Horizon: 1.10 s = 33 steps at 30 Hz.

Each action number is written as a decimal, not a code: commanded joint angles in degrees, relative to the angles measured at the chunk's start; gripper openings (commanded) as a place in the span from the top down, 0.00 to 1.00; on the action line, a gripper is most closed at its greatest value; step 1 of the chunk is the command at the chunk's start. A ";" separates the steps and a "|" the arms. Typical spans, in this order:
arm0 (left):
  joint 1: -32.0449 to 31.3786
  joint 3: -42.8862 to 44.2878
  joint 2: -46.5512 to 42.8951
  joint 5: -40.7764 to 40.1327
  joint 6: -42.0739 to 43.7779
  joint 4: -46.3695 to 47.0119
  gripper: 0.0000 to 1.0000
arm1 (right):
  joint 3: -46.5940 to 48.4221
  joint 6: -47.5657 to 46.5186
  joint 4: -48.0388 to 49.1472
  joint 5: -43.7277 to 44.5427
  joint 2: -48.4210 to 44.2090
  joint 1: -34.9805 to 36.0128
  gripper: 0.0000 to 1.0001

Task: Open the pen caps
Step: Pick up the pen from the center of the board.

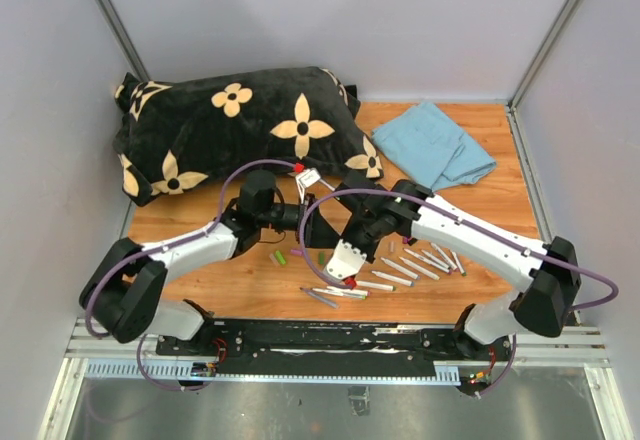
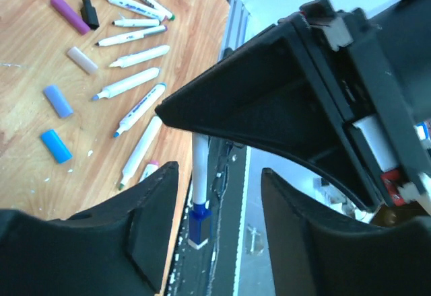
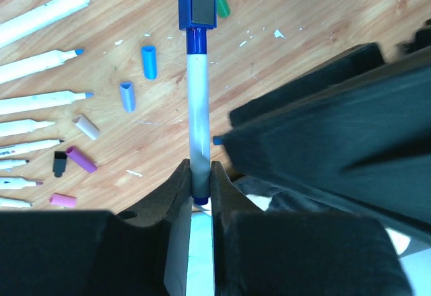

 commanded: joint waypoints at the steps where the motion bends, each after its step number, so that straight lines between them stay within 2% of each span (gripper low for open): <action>1: -0.05 -2.74 -7.24 -3.81 0.37 1.45 0.38 | -2.82 5.73 0.40 -0.72 -5.54 -0.18 0.99; 5: 0.04 -6.80 -14.23 -7.72 0.20 2.24 0.32 | -8.49 10.58 3.99 -5.33 -11.32 -3.31 0.99; 9: -0.01 -11.77 -23.71 -14.14 -0.28 4.56 0.27 | -13.57 19.53 7.43 -11.83 -18.57 -6.52 0.99; 15: 0.05 -23.11 -39.06 -27.61 -5.72 16.89 0.02 | -18.36 36.83 13.48 -18.69 -25.89 -12.18 0.99; 21: 0.05 -32.23 -47.19 -37.78 -12.05 30.75 0.01 | -19.90 49.63 18.16 -27.26 -26.62 -19.29 0.99; 29: -0.13 -33.02 -46.18 -38.90 -11.53 32.91 0.01 | -17.48 62.28 20.24 -37.28 -21.64 -24.31 0.99; 33: -0.13 -35.21 -47.96 -43.09 -12.40 36.11 0.01 | -16.93 67.00 21.52 -40.48 -19.90 -26.92 0.99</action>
